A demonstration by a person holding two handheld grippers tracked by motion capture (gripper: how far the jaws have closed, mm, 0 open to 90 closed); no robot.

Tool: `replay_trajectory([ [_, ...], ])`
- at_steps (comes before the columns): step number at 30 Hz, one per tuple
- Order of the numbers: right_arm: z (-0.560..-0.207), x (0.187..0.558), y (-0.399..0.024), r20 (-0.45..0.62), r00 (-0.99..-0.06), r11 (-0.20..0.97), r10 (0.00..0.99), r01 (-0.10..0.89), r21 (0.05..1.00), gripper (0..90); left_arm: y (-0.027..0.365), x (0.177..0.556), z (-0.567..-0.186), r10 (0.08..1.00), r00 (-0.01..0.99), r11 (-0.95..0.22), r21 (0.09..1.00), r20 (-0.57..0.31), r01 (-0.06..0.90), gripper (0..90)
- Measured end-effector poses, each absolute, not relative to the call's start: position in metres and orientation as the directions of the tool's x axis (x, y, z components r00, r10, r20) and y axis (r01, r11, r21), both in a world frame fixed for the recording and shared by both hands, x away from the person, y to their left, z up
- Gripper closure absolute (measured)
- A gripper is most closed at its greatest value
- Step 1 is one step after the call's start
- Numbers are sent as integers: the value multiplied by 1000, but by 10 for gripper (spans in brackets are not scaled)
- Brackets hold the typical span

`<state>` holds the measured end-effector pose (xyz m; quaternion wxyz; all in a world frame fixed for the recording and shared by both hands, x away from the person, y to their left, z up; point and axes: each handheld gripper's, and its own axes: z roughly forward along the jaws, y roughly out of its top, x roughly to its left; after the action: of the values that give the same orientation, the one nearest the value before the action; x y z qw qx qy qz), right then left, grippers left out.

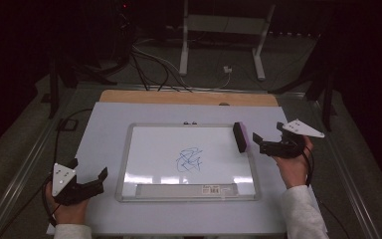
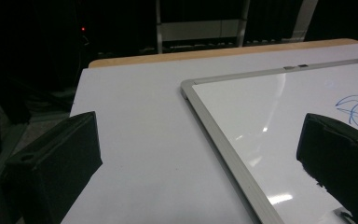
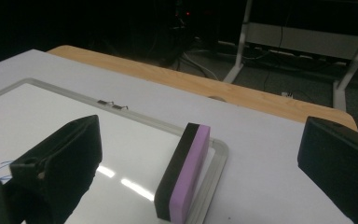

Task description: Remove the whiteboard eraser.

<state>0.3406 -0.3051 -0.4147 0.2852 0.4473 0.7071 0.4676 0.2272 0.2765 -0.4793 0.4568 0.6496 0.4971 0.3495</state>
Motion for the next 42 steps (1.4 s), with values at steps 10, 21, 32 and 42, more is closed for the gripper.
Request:
replay_trajectory([
  [10,-424,364,-299,19,-422,172,906,409,896,5,275,227,-479,965,264,-89,943,1,321,6],
  [21,-444,385,-298,59,-396,159,916,497,853,5,275,227,-480,964,267,-95,941,5,324,6],
  [32,-462,401,-303,127,-339,115,932,609,785,5,274,227,-481,963,268,-97,941,7,324,6],
  [42,-475,408,-303,209,-339,78,917,668,740,253,273,228,-481,963,268,-95,942,5,323,6],
])
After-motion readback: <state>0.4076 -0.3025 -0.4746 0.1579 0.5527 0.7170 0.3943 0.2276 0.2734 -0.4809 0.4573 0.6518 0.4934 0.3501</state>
